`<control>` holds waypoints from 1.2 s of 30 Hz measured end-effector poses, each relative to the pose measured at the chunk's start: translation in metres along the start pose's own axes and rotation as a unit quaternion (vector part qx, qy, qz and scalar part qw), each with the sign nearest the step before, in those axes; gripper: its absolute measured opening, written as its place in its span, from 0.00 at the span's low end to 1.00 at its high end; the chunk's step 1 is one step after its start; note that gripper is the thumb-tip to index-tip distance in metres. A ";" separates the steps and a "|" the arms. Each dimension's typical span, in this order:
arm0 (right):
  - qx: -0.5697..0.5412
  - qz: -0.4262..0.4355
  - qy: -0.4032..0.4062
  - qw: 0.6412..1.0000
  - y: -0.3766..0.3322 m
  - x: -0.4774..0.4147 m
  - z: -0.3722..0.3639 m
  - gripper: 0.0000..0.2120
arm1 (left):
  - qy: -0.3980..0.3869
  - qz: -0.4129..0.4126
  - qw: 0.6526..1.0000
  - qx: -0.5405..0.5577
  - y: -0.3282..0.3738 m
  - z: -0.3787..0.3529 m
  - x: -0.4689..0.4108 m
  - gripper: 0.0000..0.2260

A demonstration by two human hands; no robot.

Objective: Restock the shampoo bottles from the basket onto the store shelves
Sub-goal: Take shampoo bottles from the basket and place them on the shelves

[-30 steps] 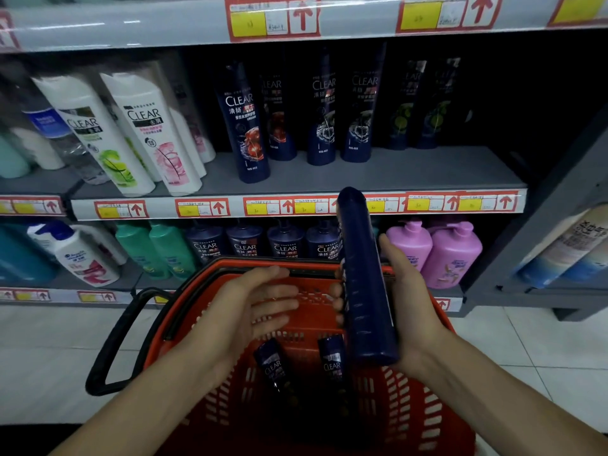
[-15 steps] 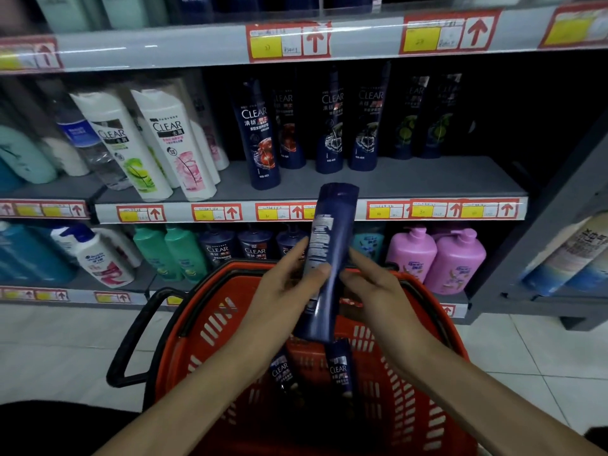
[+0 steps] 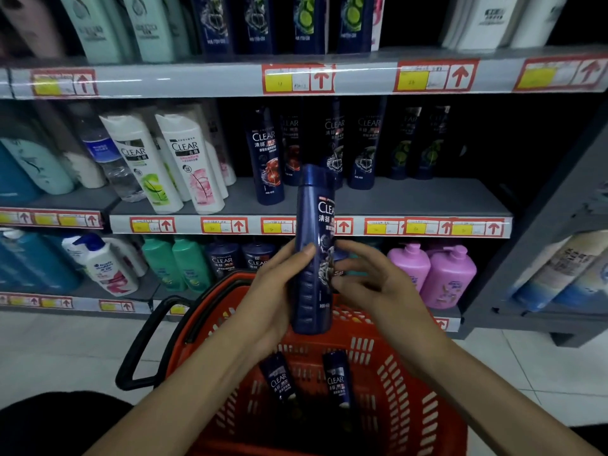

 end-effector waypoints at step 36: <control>0.192 0.133 0.209 0.949 0.003 -0.210 0.030 0.27 | 0.094 -0.241 0.932 -0.254 0.056 -0.026 -0.196 0.17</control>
Point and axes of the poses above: each hand's wrist, its own x-axis away from the middle knuckle, its own z-axis out of the back of the hand, y = z × x, the point moved 4 cm from there along -x, towards the middle knuckle, and after that the axes turned 3 degrees about -x, right-handed, at the moved point
